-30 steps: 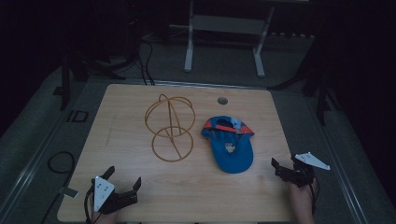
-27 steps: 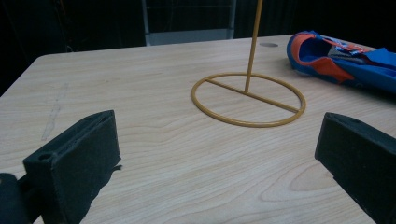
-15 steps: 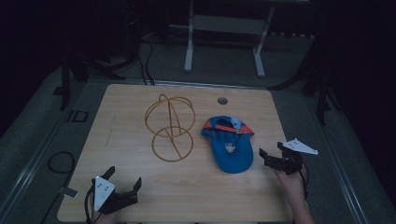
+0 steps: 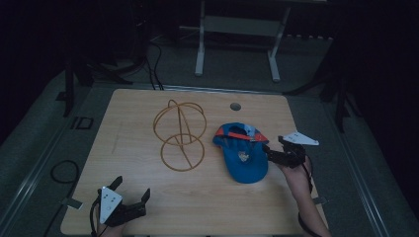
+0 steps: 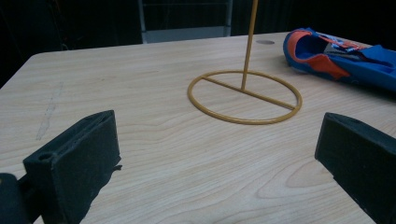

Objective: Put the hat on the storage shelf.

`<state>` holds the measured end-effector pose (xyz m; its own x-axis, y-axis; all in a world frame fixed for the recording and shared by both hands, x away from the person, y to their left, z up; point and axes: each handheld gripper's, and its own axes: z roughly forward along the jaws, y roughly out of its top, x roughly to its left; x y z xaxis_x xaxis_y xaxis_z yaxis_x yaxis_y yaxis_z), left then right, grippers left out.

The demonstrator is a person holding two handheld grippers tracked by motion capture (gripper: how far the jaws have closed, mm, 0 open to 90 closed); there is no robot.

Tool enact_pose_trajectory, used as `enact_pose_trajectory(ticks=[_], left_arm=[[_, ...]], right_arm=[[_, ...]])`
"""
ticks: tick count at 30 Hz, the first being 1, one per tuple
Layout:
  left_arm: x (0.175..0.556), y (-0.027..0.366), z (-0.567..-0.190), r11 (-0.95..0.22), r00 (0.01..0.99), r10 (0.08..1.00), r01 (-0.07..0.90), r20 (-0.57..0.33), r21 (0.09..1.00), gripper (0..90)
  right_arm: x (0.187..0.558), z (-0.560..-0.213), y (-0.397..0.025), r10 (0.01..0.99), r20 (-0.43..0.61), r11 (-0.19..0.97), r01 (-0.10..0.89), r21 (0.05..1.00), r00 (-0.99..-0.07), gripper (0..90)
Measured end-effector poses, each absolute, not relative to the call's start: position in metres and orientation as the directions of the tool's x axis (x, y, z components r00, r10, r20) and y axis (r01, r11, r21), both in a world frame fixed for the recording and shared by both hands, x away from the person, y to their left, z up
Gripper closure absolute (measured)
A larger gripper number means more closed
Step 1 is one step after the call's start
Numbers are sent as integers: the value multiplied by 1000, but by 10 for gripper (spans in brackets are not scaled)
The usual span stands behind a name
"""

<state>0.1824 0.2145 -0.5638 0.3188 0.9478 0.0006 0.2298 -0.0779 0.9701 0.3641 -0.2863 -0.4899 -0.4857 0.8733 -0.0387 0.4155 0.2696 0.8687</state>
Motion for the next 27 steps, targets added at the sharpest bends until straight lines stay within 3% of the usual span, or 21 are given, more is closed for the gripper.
enact_pose_trajectory(ticks=[10,20,27], left_arm=[[182,215,-564,-77,325,946,230,-2,970,2],[181,214,-563,-72,330,944,229,-8,971,2],[181,214,-563,-67,329,944,229,-13,971,2]], right_arm=[[401,-490,-266,863,-38,283,419,863,-503,259],[434,-498,-249,859,-53,318,449,835,-509,376],[454,-510,-244,874,-52,312,477,821,-483,396]])
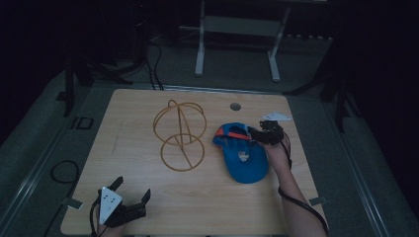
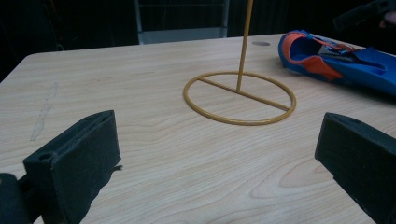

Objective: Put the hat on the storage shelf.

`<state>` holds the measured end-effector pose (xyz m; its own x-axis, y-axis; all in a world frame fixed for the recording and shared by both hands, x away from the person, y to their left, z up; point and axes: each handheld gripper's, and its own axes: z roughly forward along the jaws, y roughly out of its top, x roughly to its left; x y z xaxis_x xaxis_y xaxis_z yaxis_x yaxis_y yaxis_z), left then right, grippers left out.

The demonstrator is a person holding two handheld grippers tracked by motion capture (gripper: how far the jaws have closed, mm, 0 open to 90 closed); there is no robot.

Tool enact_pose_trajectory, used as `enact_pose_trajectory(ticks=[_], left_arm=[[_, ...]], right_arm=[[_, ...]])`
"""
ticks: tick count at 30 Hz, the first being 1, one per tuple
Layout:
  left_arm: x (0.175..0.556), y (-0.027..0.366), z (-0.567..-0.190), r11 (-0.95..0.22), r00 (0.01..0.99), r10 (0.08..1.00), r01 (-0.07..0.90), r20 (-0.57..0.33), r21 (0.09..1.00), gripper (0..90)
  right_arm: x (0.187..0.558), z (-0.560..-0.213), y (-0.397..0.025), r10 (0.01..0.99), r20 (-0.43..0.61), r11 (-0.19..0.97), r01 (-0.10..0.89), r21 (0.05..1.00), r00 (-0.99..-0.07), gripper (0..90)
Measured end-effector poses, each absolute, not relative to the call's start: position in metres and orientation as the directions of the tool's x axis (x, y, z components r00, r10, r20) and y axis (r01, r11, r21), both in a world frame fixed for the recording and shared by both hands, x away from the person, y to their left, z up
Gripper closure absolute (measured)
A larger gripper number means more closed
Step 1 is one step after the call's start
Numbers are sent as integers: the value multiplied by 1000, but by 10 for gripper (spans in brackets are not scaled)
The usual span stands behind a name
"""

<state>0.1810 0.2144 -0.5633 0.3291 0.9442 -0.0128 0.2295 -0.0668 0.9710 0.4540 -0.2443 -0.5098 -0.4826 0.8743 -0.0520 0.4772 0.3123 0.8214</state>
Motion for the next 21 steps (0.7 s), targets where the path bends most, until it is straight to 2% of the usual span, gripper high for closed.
enact_pose_trajectory(ticks=[7,14,20,21], left_arm=[[180,215,-563,-63,326,945,235,-18,970,2],[180,216,-564,-49,321,947,238,-31,970,2],[180,216,-564,-49,320,947,239,-31,970,2],[180,217,-564,-49,319,947,240,-32,970,2]], right_arm=[[470,-525,-241,884,-28,299,518,802,-466,395],[481,-541,-234,878,-54,349,557,754,-476,396],[481,-550,-231,856,-97,418,569,708,-508,436],[481,-552,-231,853,-114,431,563,705,-510,468]])
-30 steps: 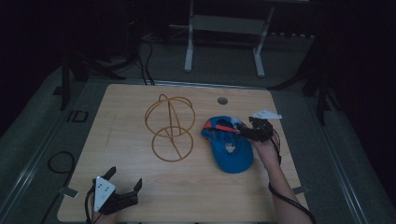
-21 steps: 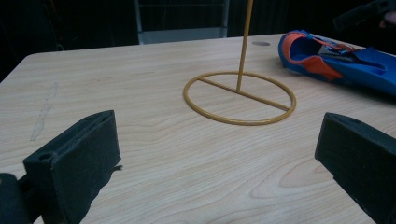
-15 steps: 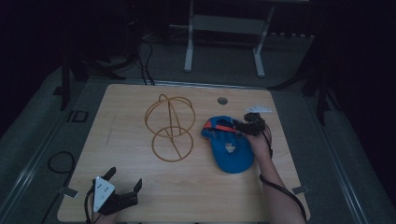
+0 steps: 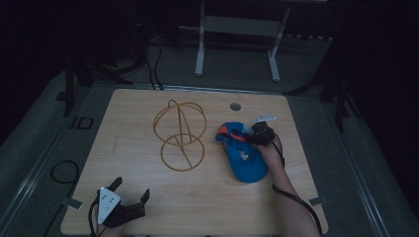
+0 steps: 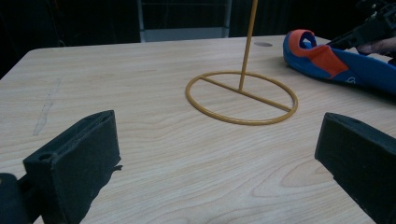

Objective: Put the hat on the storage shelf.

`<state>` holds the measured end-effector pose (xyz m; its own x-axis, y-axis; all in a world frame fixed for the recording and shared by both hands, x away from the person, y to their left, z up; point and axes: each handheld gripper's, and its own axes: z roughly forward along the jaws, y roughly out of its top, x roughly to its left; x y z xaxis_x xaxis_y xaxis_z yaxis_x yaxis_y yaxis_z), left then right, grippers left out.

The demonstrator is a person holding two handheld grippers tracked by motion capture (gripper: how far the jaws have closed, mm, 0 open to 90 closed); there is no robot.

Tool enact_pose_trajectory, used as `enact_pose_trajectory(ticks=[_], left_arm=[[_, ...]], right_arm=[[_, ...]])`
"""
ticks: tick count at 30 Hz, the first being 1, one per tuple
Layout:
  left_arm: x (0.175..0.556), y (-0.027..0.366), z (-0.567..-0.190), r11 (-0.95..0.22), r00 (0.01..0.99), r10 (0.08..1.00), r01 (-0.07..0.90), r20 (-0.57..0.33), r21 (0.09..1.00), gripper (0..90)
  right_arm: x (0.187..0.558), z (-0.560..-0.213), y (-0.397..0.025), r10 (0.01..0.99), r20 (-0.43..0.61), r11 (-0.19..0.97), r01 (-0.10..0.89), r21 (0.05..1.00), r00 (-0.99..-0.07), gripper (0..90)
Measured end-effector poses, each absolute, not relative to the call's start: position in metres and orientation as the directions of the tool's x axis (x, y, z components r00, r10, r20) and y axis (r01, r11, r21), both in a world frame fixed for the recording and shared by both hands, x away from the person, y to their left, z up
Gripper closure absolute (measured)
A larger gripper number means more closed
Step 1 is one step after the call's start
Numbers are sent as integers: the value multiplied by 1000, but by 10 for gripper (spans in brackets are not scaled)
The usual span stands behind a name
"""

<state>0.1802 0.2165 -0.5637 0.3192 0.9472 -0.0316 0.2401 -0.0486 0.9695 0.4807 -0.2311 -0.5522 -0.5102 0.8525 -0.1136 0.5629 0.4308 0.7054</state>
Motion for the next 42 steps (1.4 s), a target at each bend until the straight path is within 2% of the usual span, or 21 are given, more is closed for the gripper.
enact_pose_trajectory(ticks=[3,10,12,15,23,42], left_arm=[[180,217,-564,-47,319,947,242,-34,969,2],[181,217,-564,-49,320,947,242,-32,969,2],[181,217,-564,-49,321,947,242,-33,969,2],[180,217,-564,-48,320,947,241,-32,969,2],[181,217,-564,-50,316,948,242,-30,969,2],[181,216,-563,-40,300,953,241,-35,970,2]], right_arm=[[481,-555,-233,856,-100,421,571,705,-508,535],[480,-554,-229,840,-100,444,569,693,-534,796],[480,-553,-226,835,-107,457,570,683,-540,824],[478,-550,-224,836,-112,461,576,675,-538,841],[467,-534,-227,838,-82,419,538,731,-540,849],[423,-455,-222,818,-133,381,353,854,-560,852]])
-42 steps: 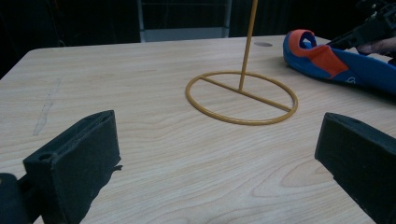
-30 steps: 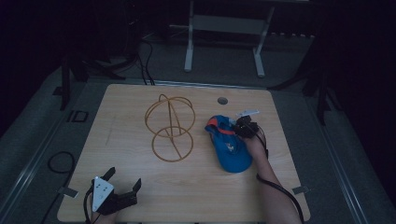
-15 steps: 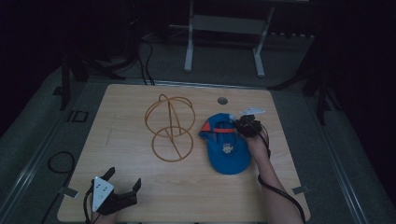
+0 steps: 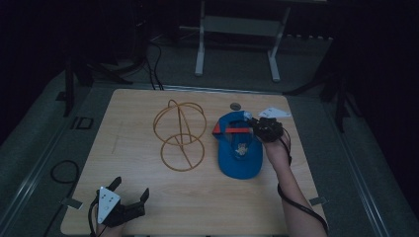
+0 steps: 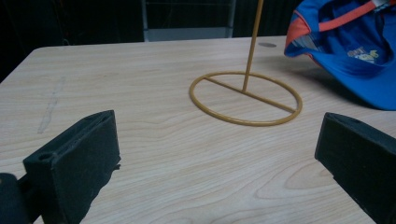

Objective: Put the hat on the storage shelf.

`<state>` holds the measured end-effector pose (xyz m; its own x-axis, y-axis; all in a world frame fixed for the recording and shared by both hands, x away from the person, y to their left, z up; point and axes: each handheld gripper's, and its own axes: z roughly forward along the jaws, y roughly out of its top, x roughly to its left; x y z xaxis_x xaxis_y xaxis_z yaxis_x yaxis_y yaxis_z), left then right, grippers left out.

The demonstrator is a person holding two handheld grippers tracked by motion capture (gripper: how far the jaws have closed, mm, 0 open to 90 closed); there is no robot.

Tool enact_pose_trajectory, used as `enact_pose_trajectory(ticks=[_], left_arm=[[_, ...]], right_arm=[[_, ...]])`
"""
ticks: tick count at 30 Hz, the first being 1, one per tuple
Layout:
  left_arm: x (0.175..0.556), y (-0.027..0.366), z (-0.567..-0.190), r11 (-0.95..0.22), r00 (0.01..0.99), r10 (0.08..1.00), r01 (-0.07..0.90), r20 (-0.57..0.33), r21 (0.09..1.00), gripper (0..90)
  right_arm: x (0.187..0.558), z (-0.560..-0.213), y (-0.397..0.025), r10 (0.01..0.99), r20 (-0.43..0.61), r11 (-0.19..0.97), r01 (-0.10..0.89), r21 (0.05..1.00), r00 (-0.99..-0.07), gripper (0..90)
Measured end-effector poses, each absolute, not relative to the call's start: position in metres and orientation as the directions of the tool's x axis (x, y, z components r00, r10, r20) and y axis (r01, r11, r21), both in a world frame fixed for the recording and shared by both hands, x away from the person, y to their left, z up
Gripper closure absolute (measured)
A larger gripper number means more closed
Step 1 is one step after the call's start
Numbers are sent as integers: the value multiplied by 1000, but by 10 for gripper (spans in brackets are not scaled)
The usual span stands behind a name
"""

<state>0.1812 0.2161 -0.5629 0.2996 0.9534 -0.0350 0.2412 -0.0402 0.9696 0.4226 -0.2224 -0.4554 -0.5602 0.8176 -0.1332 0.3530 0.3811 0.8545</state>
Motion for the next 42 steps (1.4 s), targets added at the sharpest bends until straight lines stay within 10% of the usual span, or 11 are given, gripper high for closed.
enact_pose_trajectory(ticks=[23,42], left_arm=[[176,190,-529,5,432,888,335,-159,942,2],[194,161,-446,-78,534,842,258,-75,963,40]], right_arm=[[371,-383,-241,806,-179,355,220,908,-564,851],[330,-353,-259,799,-181,320,150,935,-573,850]])
